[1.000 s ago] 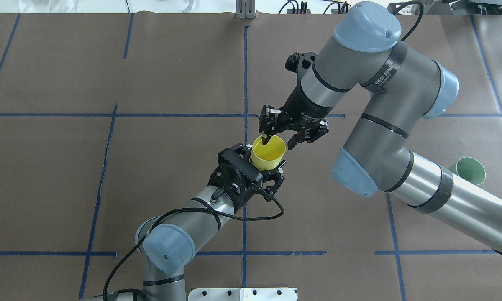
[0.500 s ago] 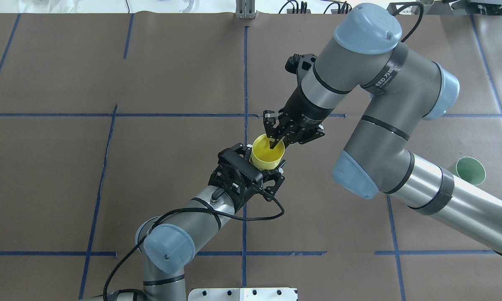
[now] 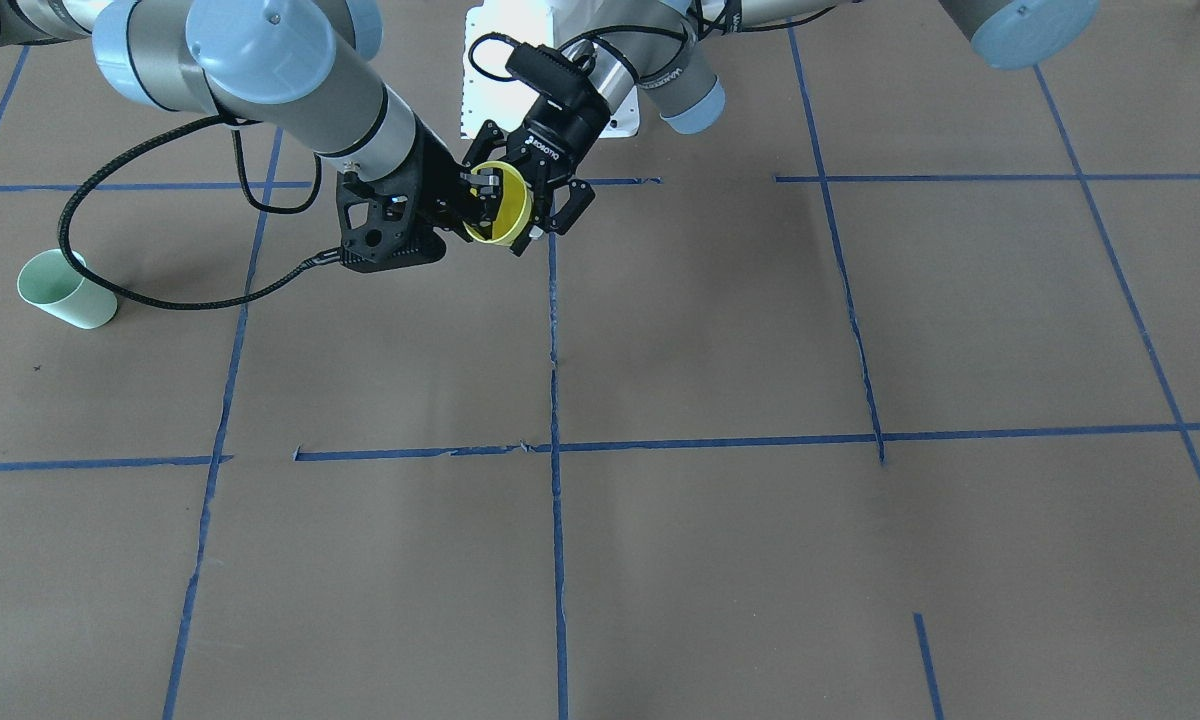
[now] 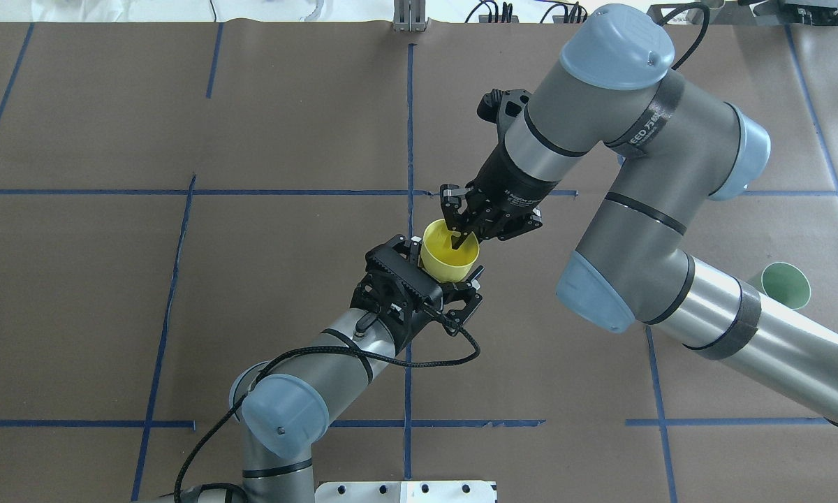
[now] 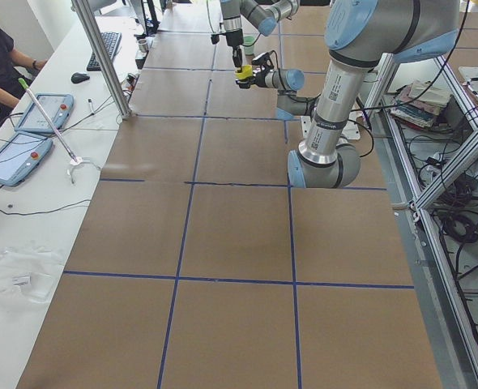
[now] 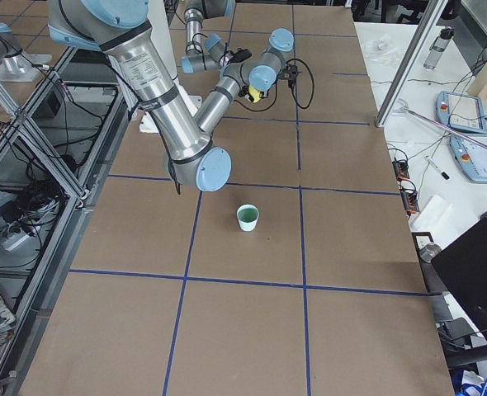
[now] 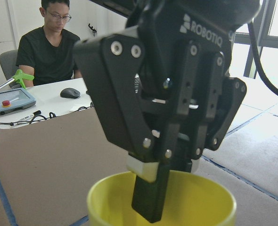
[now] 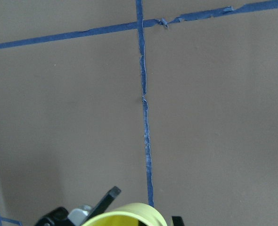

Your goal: Transfer and stack yellow cup on green cup

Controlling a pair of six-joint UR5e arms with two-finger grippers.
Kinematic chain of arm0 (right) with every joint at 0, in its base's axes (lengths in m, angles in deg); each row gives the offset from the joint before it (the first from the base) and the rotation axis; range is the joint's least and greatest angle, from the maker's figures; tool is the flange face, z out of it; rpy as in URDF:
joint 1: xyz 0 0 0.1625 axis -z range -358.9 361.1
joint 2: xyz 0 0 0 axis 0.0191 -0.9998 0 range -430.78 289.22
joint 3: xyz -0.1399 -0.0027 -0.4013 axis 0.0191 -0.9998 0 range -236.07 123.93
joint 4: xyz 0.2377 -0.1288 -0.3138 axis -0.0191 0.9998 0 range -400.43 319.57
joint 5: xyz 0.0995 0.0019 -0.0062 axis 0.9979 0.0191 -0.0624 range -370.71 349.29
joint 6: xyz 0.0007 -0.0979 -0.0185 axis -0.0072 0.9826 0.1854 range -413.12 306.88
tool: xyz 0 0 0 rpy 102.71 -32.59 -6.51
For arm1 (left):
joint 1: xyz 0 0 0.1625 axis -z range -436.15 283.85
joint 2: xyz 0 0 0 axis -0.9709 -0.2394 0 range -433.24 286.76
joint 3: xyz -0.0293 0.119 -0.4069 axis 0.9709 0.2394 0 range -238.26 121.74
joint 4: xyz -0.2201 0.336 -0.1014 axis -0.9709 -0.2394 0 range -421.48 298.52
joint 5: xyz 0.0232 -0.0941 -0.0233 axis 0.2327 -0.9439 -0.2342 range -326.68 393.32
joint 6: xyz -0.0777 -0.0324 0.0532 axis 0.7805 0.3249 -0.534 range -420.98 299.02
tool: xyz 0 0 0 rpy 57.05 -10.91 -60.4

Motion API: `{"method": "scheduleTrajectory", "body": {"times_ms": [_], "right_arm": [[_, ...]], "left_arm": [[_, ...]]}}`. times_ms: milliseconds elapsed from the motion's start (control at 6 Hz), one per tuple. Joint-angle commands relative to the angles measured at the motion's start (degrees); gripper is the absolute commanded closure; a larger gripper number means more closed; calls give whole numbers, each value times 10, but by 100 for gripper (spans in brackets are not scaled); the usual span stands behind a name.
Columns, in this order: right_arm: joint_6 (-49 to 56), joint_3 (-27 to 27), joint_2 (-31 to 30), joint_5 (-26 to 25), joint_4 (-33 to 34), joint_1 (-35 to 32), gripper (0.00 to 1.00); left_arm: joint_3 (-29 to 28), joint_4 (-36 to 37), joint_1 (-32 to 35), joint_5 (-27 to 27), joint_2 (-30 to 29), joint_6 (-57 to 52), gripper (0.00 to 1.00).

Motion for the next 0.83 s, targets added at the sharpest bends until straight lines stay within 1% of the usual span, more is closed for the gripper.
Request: {"method": "scheduleTrajectory", "body": {"times_ms": [0,167,500,667], "right_arm": [[0,15,-2,-2,28,-5,100],[-4,27,-2,-5,43,-6,100],[-21,29,-7,-24,44,-6,100],[-49,35,-8,-29,44,-16,100]], "left_arm": [[0,0,0,18,0,0,1],[0,0,0,19,0,0,0],[0,0,0,19,-1,0,0],[0,0,0,20,-2,0,0]]}}
